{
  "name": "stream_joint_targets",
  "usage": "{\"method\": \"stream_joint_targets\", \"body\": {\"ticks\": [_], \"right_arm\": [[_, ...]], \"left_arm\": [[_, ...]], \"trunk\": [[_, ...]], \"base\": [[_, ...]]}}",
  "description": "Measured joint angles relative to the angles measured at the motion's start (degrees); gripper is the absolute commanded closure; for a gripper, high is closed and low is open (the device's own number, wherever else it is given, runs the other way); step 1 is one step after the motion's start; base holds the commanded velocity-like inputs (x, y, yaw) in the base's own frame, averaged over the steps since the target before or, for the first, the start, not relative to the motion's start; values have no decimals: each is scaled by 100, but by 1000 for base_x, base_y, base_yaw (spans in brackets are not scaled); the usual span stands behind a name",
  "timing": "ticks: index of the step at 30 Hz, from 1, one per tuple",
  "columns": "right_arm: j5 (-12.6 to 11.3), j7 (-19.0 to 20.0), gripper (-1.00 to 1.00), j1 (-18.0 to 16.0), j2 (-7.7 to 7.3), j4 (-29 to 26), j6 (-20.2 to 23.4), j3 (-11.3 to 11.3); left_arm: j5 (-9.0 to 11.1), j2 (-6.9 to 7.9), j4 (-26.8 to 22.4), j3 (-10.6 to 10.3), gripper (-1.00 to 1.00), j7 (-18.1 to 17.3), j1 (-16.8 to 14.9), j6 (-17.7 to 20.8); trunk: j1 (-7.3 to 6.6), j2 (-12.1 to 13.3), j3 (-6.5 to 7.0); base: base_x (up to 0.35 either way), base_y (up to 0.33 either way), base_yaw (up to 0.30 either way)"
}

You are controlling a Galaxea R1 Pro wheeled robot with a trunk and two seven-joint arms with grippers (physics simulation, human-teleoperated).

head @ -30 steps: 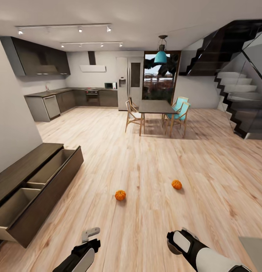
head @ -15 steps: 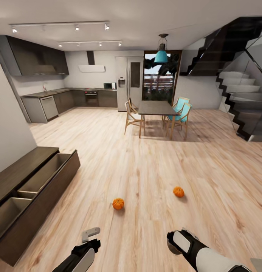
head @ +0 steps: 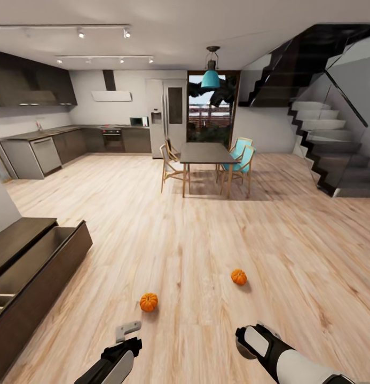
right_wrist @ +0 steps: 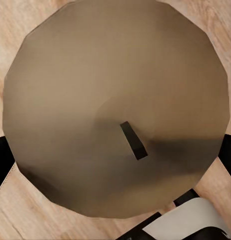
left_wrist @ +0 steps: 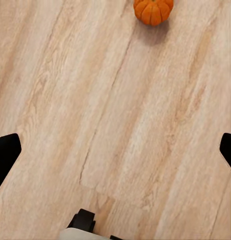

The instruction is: Place each of the two pumpkins and all three candles from the living room inside a cabinet in the living room (use any cabinet), then make sure every cabinet is closed, and position the cauldron so it is next to a table in the living room.

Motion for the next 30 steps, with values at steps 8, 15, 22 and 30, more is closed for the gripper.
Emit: {"method": "stream_joint_targets", "body": {"ticks": [8,15,22,30], "right_arm": [[1,0,100,0,1,0,1,1],[0,0,100,0,1,0,3,3],[-1,3,100,0,1,0,4,2],[0,2,100,0,1,1,1,0]], "left_arm": [[0,0,-1,0,-100,1,0,0],[0,0,-1,0,-100,1,0,0],[0,0,-1,0,-100,1,0,0],[-1,0,0,-2,-100,0,0,0]], "trunk": [[0,0,-1],[0,0,-1],[0,0,-1],[0,0,-1]], "base": [[317,-12,-5],[319,0,0],[319,-10,0],[319,-90,0]]}}
